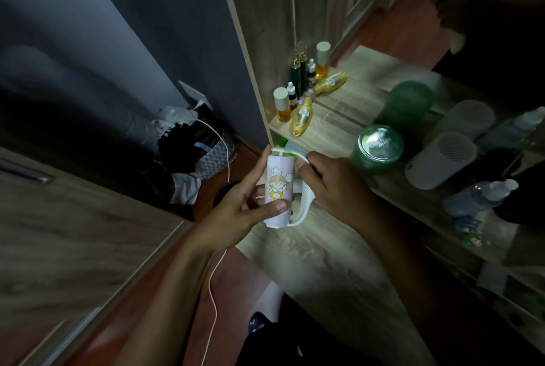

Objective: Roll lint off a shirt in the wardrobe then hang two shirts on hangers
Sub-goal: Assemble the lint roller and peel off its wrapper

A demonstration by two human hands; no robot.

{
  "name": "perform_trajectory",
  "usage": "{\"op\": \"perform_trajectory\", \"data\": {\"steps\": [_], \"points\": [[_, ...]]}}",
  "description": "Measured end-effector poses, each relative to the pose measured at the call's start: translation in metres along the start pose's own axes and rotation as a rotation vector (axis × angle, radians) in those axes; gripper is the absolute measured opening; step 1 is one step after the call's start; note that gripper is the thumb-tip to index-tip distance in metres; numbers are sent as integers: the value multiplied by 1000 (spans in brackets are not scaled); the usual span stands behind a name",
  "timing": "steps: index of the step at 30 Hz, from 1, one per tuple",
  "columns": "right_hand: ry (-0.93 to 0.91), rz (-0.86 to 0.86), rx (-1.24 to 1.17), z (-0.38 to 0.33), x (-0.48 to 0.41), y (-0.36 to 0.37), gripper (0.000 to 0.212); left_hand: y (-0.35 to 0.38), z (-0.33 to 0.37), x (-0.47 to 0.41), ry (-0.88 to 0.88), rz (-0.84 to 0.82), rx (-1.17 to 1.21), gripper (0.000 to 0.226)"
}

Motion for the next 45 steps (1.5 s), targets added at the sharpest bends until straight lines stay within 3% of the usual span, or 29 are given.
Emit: {"op": "perform_trajectory", "data": {"steps": [17, 26, 30, 34, 38, 45], "points": [[-70, 31, -105, 8, 6, -3, 27, 0, 8, -1, 5, -57, 41, 87], [84, -46, -103, 16, 4, 13, 31, -4, -3, -2, 15, 266, -300, 90], [61, -47, 118, 28, 5, 22, 46, 2, -4, 3, 84, 272, -367, 60], [190, -72, -192, 24, 10, 19, 34, -3, -8, 9, 123, 367, -409, 42], [213, -71, -247, 20, 15, 22, 24, -6, -10, 12, 166, 433, -431, 44], [222, -44, -275, 14, 19, 23, 29, 1, -5, 16, 259, 498, -588, 43]]}}
Point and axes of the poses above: each hand's wrist, its own x-axis away from the middle knuckle, its own y-axis out of the palm, z = x × y, the point moved 3 cm from there along -x, towards the middle knuckle, and after that the axes turned 14 degrees about y, right-handed, at the moved point
